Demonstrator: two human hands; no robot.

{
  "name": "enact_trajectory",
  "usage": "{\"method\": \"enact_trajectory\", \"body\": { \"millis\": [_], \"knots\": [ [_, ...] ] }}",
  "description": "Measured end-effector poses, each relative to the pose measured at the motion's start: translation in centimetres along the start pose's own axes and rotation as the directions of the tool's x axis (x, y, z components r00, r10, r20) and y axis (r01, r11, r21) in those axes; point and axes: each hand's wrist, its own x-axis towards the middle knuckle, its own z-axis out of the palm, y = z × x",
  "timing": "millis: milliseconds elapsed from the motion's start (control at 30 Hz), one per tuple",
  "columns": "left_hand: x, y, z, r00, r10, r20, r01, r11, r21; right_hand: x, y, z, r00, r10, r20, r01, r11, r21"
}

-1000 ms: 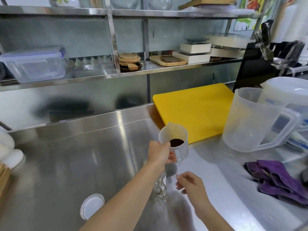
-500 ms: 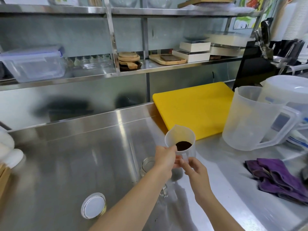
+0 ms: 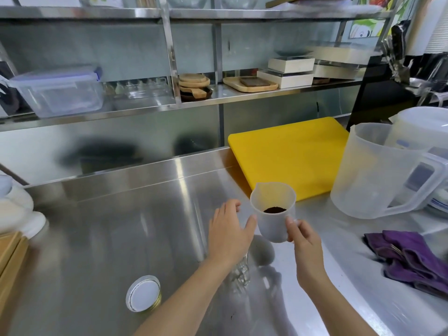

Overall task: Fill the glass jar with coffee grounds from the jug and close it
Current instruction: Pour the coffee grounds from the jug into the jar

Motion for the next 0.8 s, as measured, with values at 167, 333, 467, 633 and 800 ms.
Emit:
{"method": "enact_trajectory", "body": {
  "millis": [167, 333, 467, 633, 800],
  "knots": [
    [-1.1, -2.7, 1.1, 0.978, -0.148, 0.148, 0.068, 0.896, 0.440, -0.1, -0.4, 0.0, 0.999, 0.037, 0.021, -0.037, 0.999, -0.003],
    [-0.9, -3.9, 1.3, 0.924, -0.319, 0.211, 0.222, 0.897, 0.383, -0.4, -0.4, -0.2, 0.998, 0.057, 0.013, -0.057, 0.998, -0.008],
    [-0.6, -4.7, 0.4, 0.927, -0.239, 0.290, 0.141, 0.936, 0.321, -0.2, -0.5, -0.8, 0.999, 0.053, 0.007, -0.053, 0.998, -0.016],
    [0.4, -6.2, -2.2, 0.835, -0.116, 0.538, 0.034, 0.987, 0.160, 0.1, -0.9, -1.6, 0.998, 0.058, 0.040, -0.059, 0.998, 0.007],
    [1.2, -6.9, -4.0, 0.723, -0.103, 0.683, -0.005, 0.988, 0.154, 0.3, -1.1, -1.7, 0.999, 0.046, 0.029, -0.048, 0.997, 0.058]
  ]
}}
